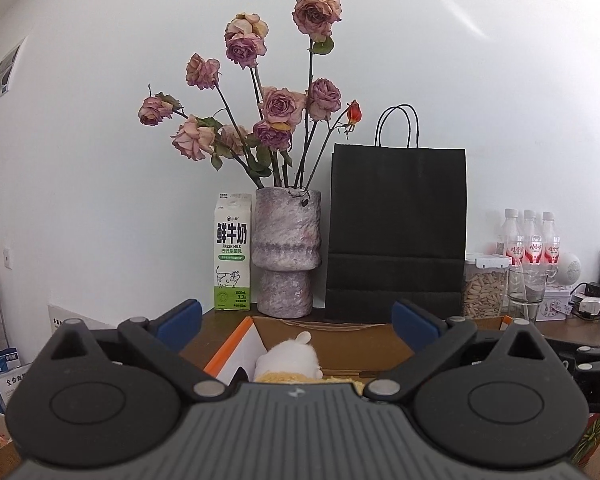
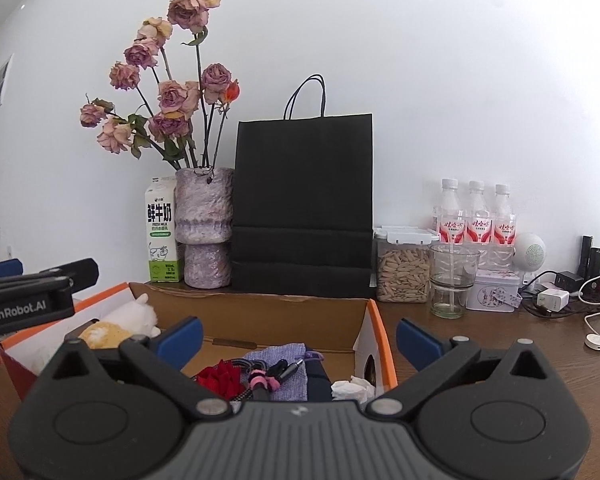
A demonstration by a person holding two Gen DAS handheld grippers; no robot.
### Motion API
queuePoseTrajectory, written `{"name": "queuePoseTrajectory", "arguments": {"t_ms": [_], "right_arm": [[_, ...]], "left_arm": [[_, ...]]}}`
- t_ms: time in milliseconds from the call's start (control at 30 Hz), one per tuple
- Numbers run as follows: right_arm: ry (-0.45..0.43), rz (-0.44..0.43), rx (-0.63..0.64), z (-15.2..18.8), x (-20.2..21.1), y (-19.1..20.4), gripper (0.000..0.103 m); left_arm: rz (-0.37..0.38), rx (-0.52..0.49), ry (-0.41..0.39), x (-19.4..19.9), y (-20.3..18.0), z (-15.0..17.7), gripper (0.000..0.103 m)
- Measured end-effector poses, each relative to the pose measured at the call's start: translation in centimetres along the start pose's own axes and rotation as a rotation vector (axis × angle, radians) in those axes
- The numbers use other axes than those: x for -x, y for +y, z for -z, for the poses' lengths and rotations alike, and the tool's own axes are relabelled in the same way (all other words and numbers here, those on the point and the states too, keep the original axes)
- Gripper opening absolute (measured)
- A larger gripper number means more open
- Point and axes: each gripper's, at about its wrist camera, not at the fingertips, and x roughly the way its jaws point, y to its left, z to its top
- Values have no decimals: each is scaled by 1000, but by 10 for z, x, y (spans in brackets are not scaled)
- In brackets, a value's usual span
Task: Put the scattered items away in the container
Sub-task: 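Withdraw both open grippers from the box back to the table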
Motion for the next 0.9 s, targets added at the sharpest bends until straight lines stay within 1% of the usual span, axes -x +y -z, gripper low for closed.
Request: {"name": "queuePoseTrajectory", "arguments": {"t_ms": [300,700,900], "right_arm": [[8,-8,45,4,9,5,103],[25,-28,71,10,18,8,103],[35,-38,81,14,23,10,103]], "left_arm": [[7,-2,13,7,8,3,103],[-5,-3,41,18,20,5,103],[8,-15,33,26,22,4,103]]}}
